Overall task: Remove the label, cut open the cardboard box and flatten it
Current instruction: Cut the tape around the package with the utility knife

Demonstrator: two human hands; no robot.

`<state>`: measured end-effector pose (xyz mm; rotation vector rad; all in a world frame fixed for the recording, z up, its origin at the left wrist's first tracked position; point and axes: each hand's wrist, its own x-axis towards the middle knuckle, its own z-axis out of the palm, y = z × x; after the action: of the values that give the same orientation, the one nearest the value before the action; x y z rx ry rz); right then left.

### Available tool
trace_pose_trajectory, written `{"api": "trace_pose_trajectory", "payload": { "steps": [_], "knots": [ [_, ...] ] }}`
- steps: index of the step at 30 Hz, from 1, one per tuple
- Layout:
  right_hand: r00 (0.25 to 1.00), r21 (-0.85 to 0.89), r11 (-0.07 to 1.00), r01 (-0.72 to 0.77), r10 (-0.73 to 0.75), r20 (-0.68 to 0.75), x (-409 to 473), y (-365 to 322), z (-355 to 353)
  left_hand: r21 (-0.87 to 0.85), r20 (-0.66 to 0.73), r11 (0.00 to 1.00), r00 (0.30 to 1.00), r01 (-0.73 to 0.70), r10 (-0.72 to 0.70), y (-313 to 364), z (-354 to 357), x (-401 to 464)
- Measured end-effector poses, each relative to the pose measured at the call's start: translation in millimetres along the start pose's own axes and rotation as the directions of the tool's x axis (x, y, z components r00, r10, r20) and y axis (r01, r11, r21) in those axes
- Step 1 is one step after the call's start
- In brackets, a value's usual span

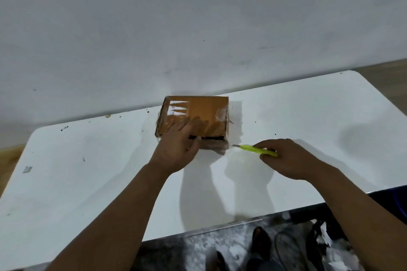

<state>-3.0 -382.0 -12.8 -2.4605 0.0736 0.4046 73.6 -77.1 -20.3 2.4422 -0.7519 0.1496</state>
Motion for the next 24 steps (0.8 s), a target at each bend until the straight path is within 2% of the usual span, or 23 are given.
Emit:
{"api": "trace_pose_trajectory", "payload": {
  "steps": [2,5,8,11,14,20,24],
  "knots": [
    [1.000,0.080,0.997,0.021,-0.019,-0.022,-7,1,0,0.072,-0.052,0.997,0.998,0.027,-0.024,-10,-10,1],
    [0.995,0.196,0.978,0.074,-0.060,-0.075,-11,-7,7,0.140,0.031,0.974,0.983,0.176,-0.182,-27,-18,-2],
    [0.977,0.247,0.954,0.170,-0.130,-0.167,-9,-25,20,0.111,0.123,0.987,0.984,0.118,-0.131,-41,-17,-7],
    [0.959,0.226,0.941,0.250,-0.208,-0.194,-3,-45,39,0.109,0.127,0.985,0.981,0.132,-0.146,-43,-16,-9],
    [0.967,0.237,0.947,0.217,-0.175,-0.185,3,-55,52,0.121,0.126,0.980,0.977,0.156,-0.171,-35,-19,-17],
    [0.965,0.209,0.961,0.184,-0.136,-0.225,16,-53,50,0.162,0.098,0.983,0.990,0.083,-0.100,-23,-37,-36],
    [0.964,0.116,0.984,0.134,-0.102,-0.244,31,-49,47,0.114,0.175,0.987,0.976,0.110,-0.129,-26,-44,-48]
  ]
}}
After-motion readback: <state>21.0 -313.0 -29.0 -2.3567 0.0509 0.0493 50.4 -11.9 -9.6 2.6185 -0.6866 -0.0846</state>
